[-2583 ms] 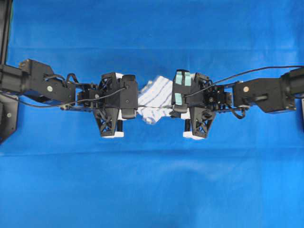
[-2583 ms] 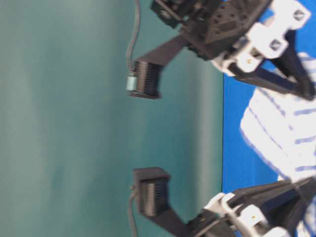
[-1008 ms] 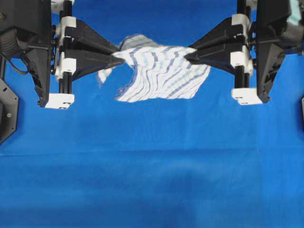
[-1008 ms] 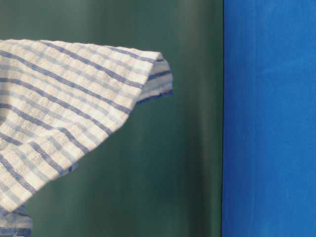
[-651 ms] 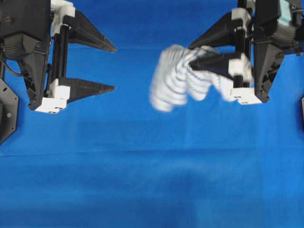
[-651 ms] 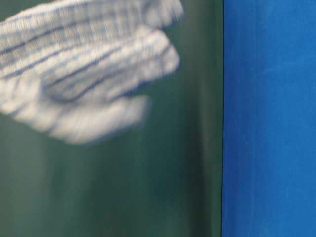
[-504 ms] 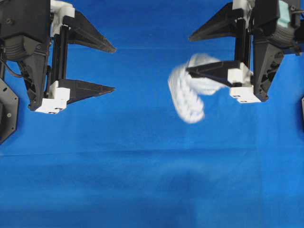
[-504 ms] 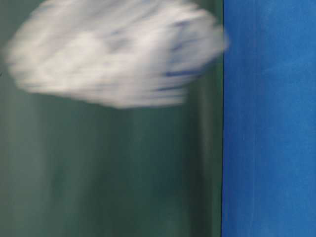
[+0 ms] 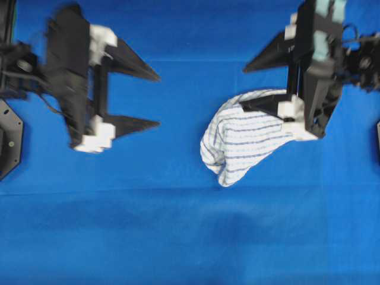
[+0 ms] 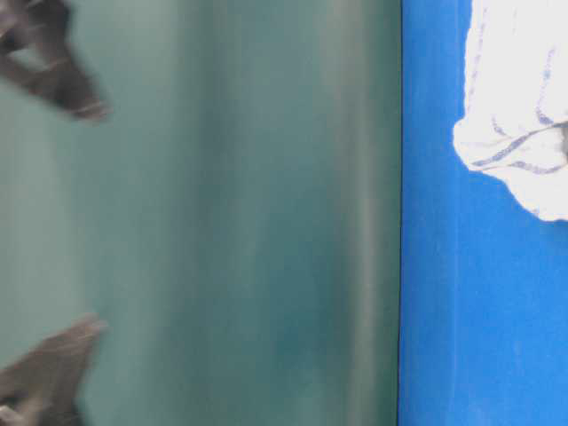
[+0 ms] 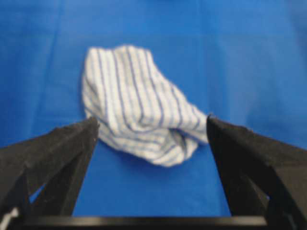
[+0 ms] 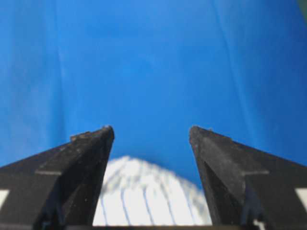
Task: Lift the towel with both arms.
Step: 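Move both grippers to the towel and grasp its sides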
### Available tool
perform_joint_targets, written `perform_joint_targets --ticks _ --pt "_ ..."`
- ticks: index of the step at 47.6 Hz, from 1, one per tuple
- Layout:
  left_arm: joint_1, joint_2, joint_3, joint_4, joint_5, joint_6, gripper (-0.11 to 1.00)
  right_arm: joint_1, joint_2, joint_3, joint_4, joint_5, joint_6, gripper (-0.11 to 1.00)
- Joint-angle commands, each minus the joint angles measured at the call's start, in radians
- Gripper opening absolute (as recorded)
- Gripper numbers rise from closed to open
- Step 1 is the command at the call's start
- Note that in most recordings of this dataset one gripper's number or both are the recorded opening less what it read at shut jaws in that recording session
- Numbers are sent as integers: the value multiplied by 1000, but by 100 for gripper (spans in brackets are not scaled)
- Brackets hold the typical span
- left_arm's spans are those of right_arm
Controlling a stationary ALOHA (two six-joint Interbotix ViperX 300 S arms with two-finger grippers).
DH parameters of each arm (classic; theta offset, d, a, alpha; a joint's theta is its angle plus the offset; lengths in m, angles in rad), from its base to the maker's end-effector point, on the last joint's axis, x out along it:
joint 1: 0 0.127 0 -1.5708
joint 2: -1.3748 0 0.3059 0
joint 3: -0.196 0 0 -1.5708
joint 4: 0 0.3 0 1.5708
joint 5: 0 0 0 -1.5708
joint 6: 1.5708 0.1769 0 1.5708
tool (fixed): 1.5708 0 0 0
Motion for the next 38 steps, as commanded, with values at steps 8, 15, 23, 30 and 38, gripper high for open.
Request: perform_joint_targets --ticks 8,15,23,30,38 --pt "-9 143 40 -2 -175 2 89 28 -6 175 0 -86 64 66" --pt "-9 267 38 -2 -239 11 89 35 3 304 0 -173 121 66" --pt "-3 411 37 -2 -331 12 89 43 52 426 0 -281 146 66" --pt "-3 515 31 -3 -403 9 89 44 130 476 2 -370 146 66" --pt "-5 609 29 -3 -480 2 89 46 245 486 2 -425 144 66"
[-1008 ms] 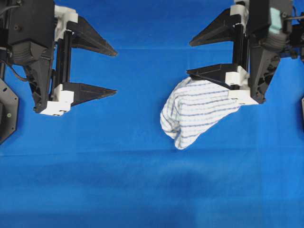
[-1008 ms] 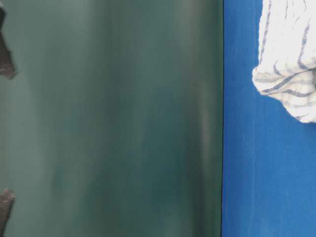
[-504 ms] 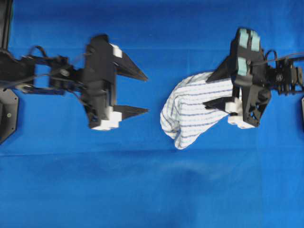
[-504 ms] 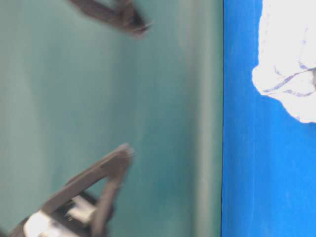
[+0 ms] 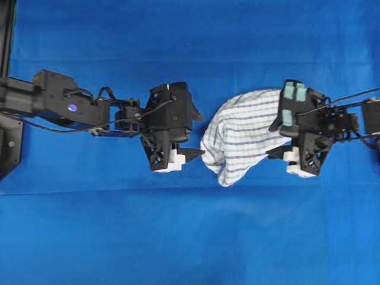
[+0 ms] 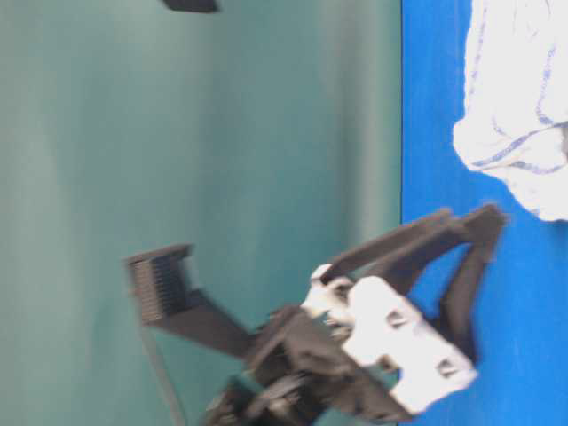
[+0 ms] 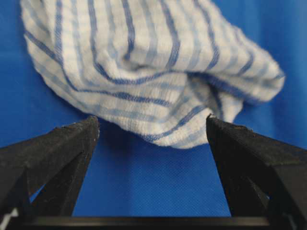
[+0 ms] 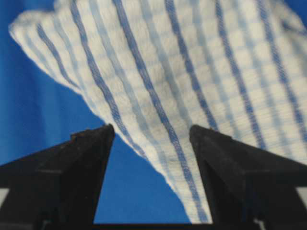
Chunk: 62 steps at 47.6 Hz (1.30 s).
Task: Lift the towel with both arms.
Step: 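Move both grippers to the towel and grasp its sides, then lift the towel upward with both grippers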
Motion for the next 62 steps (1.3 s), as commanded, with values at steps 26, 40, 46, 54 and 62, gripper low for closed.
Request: perform_joint_targets --ticks 26,40,46,54,62 --pt "8 156 -49 -2 -130 12 67 3 141 -15 0 -78 0 58" --pt "9 147 -37 -2 -87 15 2 3 140 -18 0 -77 -2 5" --pt "9 124 -38 0 -58 12 2 3 126 -29 0 -74 0 5" --pt "9 25 -35 -2 25 11 2 3 72 -67 0 -54 0 5" --pt "8 -112 -35 0 146 12 2 3 -6 -150 0 38 -9 5"
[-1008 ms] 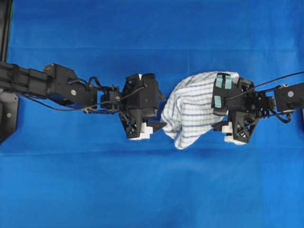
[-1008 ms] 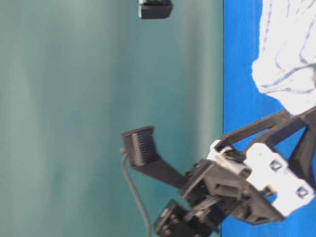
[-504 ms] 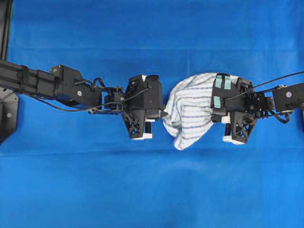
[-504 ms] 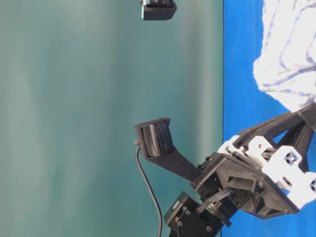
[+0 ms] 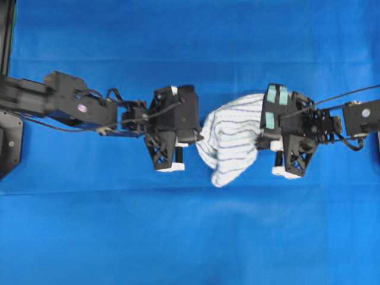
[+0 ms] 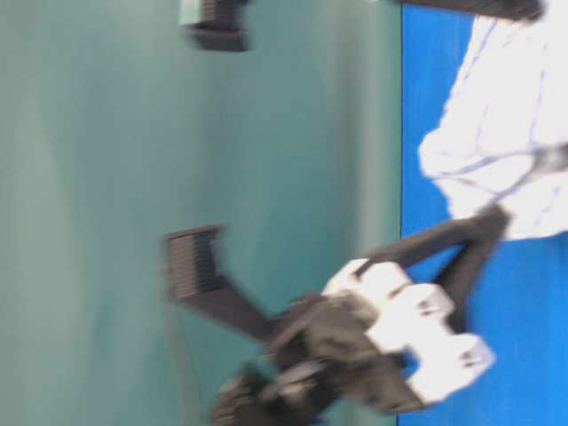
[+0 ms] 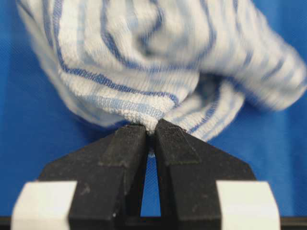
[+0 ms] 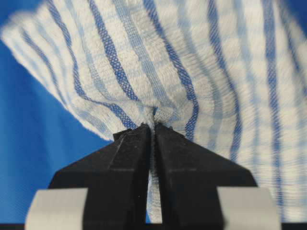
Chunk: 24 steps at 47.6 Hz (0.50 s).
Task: Lift the towel with both arms.
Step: 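Lift the towel upward with both grippers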
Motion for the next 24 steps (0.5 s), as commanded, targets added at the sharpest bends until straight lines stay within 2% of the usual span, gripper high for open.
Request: perform_joint_targets --ticks 1,9,24 --pt "2 -103 -9 0 52 2 2 3 -55 -64 0 44 -6 5" --pt "3 -233 -12 0 163 2 2 2 -117 -187 -9 192 -20 5" --pt "5 -482 -61 2 376 0 2 0 -176 -436 -81 431 -29 5"
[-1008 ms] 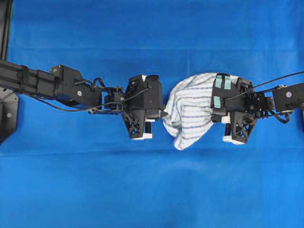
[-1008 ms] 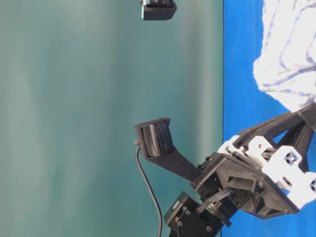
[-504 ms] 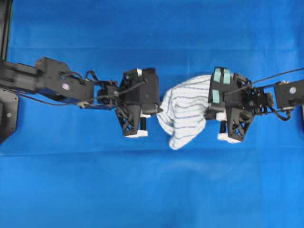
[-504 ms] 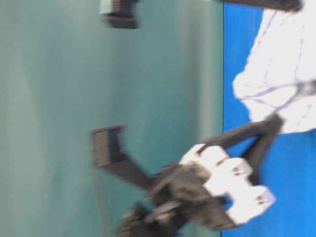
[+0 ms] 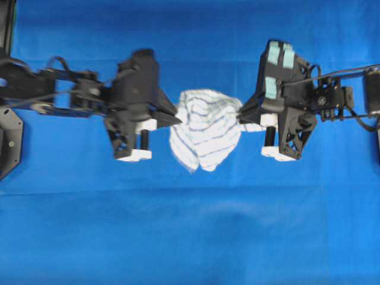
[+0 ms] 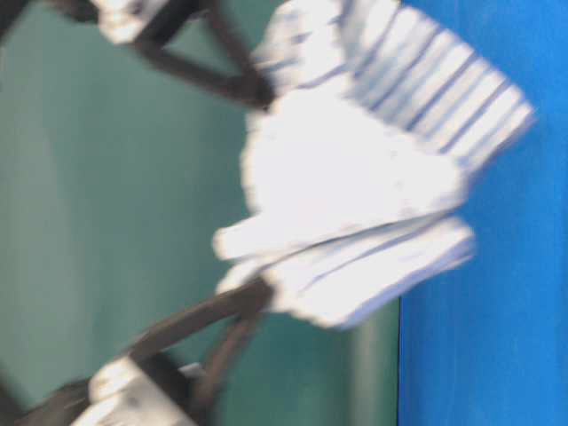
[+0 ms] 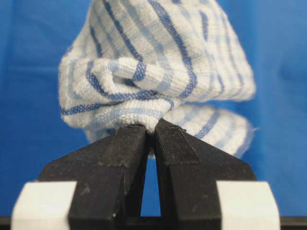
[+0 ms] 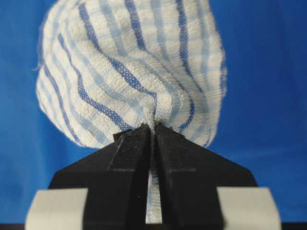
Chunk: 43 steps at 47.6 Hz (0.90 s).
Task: Lift the towel with both arms.
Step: 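Lift the towel upward with both grippers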
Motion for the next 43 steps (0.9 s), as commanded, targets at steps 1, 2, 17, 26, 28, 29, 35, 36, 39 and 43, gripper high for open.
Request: perform_joint_targets --ticks 1,2,17,26,28,29,35,36,39,43 --pt "2 -81 -48 2 54 0 2 -2 -29 -97 -23 52 -3 5" --pt "2 -95 -55 2 67 0 2 -2 -31 -114 -31 66 -5 5" --pt "17 -219 -173 9 262 0 2 -2 -38 -353 -83 166 -64 5" --pt "26 -259 -235 11 327 2 2 -2 -38 -423 -83 167 -104 5" --pt "26 -262 -244 11 337 2 2 -2 -38 -431 -83 167 -107 5" --pt "26 -264 -249 11 342 2 2 -2 -38 -436 -84 167 -109 5" --pt "26 -270 -252 12 350 2 2 -2 -35 -439 -83 166 -110 5" --pt "28 -270 -252 12 350 2 2 0 -35 -439 -83 166 -110 5" --pt "26 -268 -252 12 347 3 2 -2 -35 -439 -83 163 -114 5" --pt "26 -268 -252 12 342 3 2 -2 -35 -439 -83 161 -115 5"
